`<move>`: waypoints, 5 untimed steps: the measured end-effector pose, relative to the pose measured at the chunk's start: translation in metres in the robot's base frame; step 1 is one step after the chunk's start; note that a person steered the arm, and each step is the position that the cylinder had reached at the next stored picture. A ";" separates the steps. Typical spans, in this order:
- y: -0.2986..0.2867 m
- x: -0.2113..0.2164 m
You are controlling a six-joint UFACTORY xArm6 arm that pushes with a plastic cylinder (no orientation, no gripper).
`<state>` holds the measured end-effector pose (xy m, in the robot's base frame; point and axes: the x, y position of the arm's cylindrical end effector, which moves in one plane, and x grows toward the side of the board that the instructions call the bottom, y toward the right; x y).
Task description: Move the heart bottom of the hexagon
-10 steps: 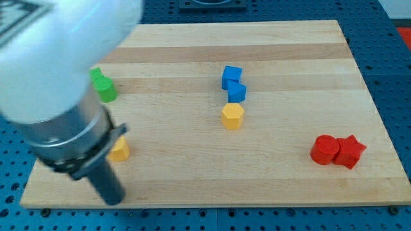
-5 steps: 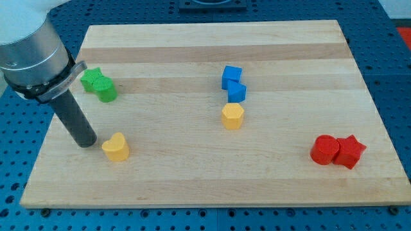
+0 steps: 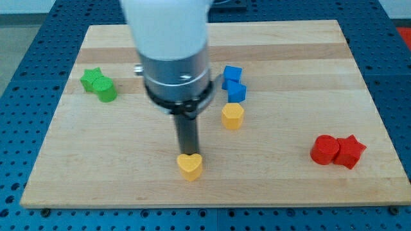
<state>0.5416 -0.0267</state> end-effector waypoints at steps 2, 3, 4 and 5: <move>-0.002 -0.030; -0.040 -0.032; -0.082 -0.030; -0.110 0.035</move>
<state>0.5768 -0.1372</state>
